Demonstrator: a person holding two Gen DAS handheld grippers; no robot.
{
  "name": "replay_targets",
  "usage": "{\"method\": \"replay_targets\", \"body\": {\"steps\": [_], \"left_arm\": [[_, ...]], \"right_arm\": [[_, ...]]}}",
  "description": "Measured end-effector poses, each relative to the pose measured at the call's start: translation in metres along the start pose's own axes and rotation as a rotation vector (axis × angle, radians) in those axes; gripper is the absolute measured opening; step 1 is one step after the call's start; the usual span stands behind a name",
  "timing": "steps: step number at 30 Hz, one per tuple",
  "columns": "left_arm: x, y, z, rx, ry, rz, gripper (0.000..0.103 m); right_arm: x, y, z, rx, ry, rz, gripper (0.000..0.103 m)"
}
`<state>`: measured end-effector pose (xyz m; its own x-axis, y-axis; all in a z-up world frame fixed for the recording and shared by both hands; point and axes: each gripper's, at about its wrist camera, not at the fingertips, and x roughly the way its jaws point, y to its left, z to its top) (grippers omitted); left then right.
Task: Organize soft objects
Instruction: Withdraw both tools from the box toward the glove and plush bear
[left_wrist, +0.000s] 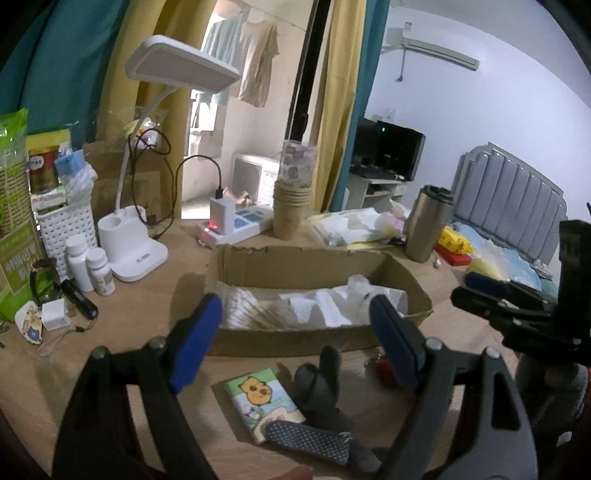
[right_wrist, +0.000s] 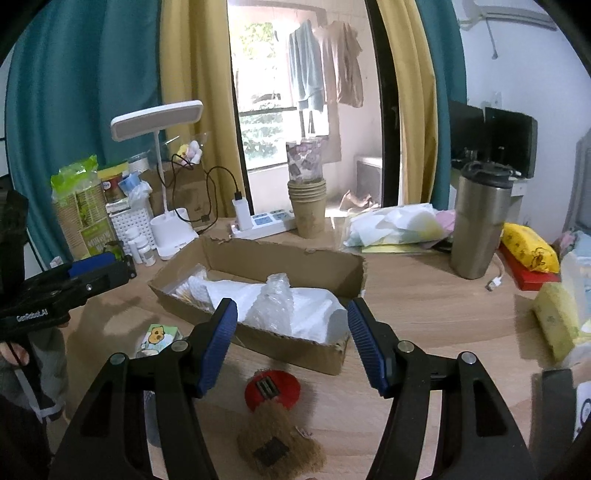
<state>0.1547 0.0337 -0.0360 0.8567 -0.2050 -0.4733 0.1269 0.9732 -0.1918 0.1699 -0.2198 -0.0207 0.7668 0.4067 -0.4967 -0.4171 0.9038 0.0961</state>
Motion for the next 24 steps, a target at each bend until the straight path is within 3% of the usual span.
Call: {"method": "replay_targets", "body": {"steps": [11, 24], "left_arm": [[-0.006, -0.013, -0.014, -0.003, 0.003, -0.028, 0.083], [-0.019, -0.026, -0.042, 0.036, -0.014, -0.033, 0.083]], "right_arm": [[-0.019, -0.002, -0.019, -0.015, -0.008, -0.028, 0.066], [-0.012, 0.004, -0.056, -0.038, 0.068, -0.013, 0.066]]}}
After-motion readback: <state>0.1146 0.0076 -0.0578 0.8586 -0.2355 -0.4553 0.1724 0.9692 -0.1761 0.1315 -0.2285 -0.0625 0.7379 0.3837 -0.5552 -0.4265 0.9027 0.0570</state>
